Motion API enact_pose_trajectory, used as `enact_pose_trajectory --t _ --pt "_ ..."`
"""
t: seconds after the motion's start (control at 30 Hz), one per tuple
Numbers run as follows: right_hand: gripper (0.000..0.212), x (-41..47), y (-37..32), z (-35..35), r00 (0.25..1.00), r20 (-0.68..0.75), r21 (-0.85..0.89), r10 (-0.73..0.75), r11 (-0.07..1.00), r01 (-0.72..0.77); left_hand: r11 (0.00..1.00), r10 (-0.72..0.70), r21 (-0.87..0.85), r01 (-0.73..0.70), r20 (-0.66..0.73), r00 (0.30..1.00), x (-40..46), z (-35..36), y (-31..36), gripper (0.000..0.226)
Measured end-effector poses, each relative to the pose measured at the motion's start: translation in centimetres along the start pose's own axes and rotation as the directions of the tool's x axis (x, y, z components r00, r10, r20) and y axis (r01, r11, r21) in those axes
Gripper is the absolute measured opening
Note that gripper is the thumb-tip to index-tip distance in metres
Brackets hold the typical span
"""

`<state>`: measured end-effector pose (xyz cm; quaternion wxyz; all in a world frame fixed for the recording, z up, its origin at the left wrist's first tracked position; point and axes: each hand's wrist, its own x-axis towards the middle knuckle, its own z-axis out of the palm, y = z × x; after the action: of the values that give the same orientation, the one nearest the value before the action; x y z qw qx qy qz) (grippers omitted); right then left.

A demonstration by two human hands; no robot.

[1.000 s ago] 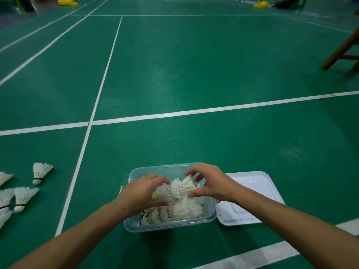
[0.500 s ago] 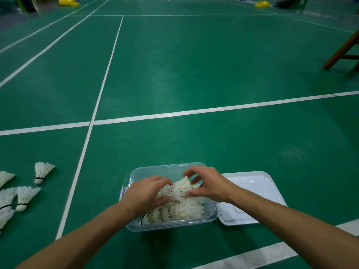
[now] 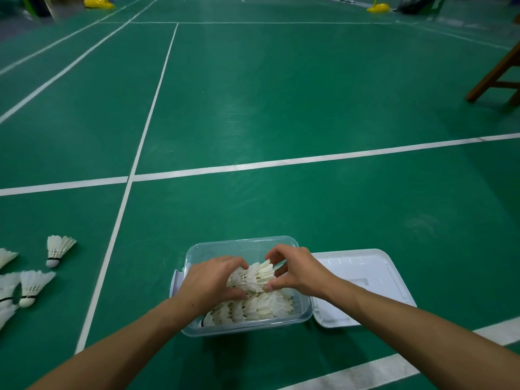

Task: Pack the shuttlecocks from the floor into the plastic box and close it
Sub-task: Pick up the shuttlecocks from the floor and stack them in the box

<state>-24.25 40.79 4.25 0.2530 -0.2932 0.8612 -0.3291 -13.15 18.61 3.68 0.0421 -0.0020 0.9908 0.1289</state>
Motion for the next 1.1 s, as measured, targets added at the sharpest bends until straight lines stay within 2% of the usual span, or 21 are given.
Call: enact_pose_trajectory --t 0.2,0.3,0.5,0.67,0.83,0.97,1.1 --pt "0.076 -0.3 -0.5 -0.5 0.998 0.058 -0.031 -0.018 0.999 0.019 0.985 -0.019 -0.172 0.032 0.078 0.997 -0.2 -0.8 -1.0 0.088" --pt "0.080 -0.5 -0.7 -1.1 0.997 0.080 -0.018 -0.025 0.999 0.026 0.976 -0.002 -0.219 0.021 0.084 0.996 -0.6 -0.9 -1.5 0.091" --pt "0.087 -0.9 -0.9 -2.0 0.996 0.057 -0.040 -0.069 0.997 0.071 0.953 -0.020 -0.301 0.018 -0.005 1.000 -1.1 -1.7 -1.4 0.089" --pt "0.091 -0.9 -2.7 -2.4 0.984 -0.032 -0.093 -0.178 0.980 0.174 0.925 -0.076 -0.379 0.018 -0.139 0.987 -2.3 -4.5 -0.9 0.095" --pt "0.090 -0.7 -7.1 -1.9 0.953 -0.046 -0.109 -0.299 0.950 0.293 0.866 -0.212 -0.498 0.043 -0.287 0.934 -6.4 -7.7 -3.2 0.101" --pt "0.088 -0.1 -12.2 -0.1 0.929 0.022 -0.125 -0.369 0.921 0.369 0.856 -0.304 -0.510 0.081 -0.371 0.877 -11.7 -9.4 -7.3 0.096" --pt "0.085 1.6 -17.4 3.1 0.903 0.116 -0.154 -0.413 0.891 0.427 0.807 -0.430 -0.572 0.147 -0.397 0.811 -16.3 -10.2 -11.5 0.091"
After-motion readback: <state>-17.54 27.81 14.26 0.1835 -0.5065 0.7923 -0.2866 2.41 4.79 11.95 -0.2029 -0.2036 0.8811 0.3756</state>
